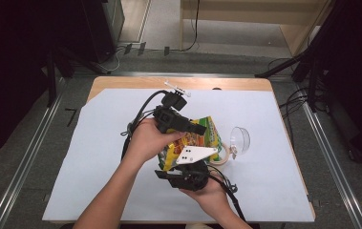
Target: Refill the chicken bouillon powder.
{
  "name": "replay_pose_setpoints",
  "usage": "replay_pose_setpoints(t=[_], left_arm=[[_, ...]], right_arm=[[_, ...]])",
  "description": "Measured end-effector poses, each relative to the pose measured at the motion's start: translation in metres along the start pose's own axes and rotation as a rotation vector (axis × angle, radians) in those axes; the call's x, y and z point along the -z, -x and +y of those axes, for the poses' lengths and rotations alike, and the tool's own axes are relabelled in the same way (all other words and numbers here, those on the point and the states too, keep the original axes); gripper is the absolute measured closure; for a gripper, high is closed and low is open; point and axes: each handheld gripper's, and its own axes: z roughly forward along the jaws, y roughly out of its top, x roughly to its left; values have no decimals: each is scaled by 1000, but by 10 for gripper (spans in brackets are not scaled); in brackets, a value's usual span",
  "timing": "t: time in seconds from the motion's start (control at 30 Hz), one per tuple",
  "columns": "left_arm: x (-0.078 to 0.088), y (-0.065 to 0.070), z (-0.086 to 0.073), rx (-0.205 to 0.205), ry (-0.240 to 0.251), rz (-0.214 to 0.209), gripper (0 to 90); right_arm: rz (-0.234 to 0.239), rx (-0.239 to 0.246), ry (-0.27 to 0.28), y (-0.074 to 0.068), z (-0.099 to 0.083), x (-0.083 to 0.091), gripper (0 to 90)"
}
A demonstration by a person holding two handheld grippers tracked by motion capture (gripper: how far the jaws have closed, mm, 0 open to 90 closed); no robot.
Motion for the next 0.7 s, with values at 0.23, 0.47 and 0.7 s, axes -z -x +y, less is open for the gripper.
replay_pose_setpoints(t=[0.23, 0.47, 0.7], left_arm=[[1, -1, -1, -13, 9, 8, 706], [3, 0, -2, -44, 32, 35, 717], [8, -1, -2, -39, 49, 47, 719]], right_arm=[[-8, 15, 2, 1, 0, -3, 721], [-32, 43, 1, 4, 0, -4, 715], [-37, 58, -1, 5, 3, -7, 712]])
